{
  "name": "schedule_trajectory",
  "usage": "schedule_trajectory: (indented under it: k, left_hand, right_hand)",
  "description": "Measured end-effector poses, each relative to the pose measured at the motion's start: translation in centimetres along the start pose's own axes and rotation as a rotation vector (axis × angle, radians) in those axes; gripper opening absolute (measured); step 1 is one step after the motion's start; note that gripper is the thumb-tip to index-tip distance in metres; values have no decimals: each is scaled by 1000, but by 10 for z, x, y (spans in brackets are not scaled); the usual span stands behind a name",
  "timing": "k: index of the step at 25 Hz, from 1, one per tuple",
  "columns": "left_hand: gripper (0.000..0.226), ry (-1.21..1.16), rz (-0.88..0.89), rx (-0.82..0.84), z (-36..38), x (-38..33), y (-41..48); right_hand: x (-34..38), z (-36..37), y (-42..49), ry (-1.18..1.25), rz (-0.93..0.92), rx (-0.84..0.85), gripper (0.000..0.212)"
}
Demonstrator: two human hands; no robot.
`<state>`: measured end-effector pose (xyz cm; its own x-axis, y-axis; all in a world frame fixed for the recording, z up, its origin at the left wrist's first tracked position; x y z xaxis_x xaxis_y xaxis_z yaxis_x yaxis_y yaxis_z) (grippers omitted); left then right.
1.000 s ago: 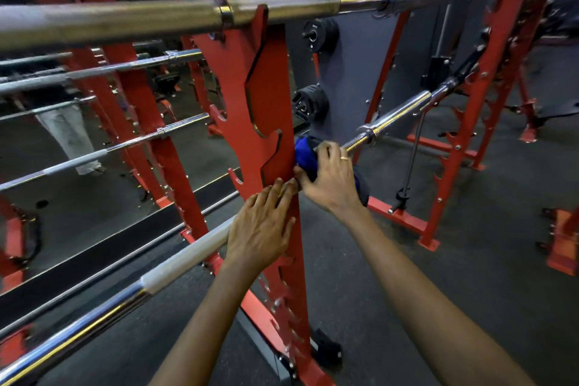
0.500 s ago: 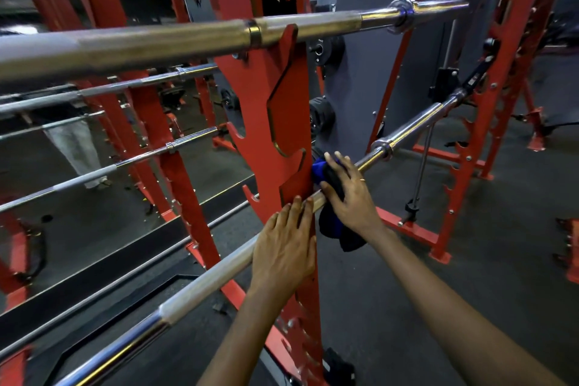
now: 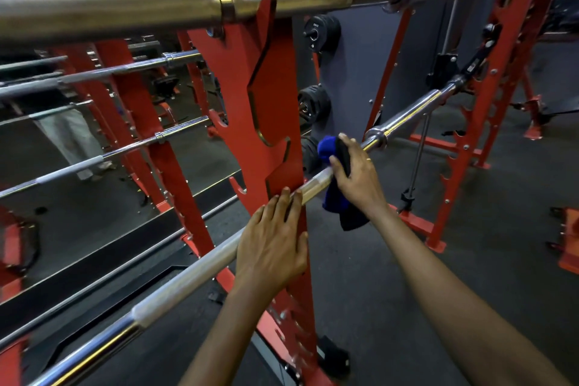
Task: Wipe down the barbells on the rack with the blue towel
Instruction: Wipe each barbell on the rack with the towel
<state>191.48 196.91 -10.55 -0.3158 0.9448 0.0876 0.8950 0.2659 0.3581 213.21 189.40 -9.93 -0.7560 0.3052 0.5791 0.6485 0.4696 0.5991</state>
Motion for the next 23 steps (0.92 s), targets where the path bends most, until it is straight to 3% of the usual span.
schedule_trajectory:
  k: [2,3,7,9,15,17,19,21,23]
  left_hand:
    - [73,-9,-12,-10,-3,0,-1]
    - [72,-17,-26,-14,-4,-2,-2]
    - [71,-1,-61,1,0,-16,13]
    - [72,23,-42,46,7,-26,26]
    - [73,-70,-14,144,10,-37,58]
    - [75,-91,8,148,10,-37,70]
    - [76,-91,-12,124,8,-34,74]
    - [75,-111,-44,107,8,-30,74]
    - [72,-145,-73,83,6,-29,72]
  right_hand:
    - [-29,-13,15,92,208,-75,73]
    - [-30,-12,16,110,224,-86,74]
    - [8,6,-3,92,-175,19,49]
    - [-10,-3,13,140,-198,26,47]
    - [-77,-19,20,330,338,-402,55]
    - [-80,3,-5,683,563,-480,53]
    - [-88,43,-17,1240,793,-507,42]
    - [-76,77,-9,1733,870,-345,48]
    - [-71,94,-1,1917,892,-190,58]
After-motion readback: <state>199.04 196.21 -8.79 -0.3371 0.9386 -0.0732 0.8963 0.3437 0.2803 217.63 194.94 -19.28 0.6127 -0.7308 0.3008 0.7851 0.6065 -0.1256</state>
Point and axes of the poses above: each hand's wrist, its own y-axis towards the middle knuckle, its own z-axis out of the palm, x = y × z, the point moved 10 cm from there along y, towards the middle knuckle, and after that the axes turned 4 degrees about x, right-handed, at the moved point
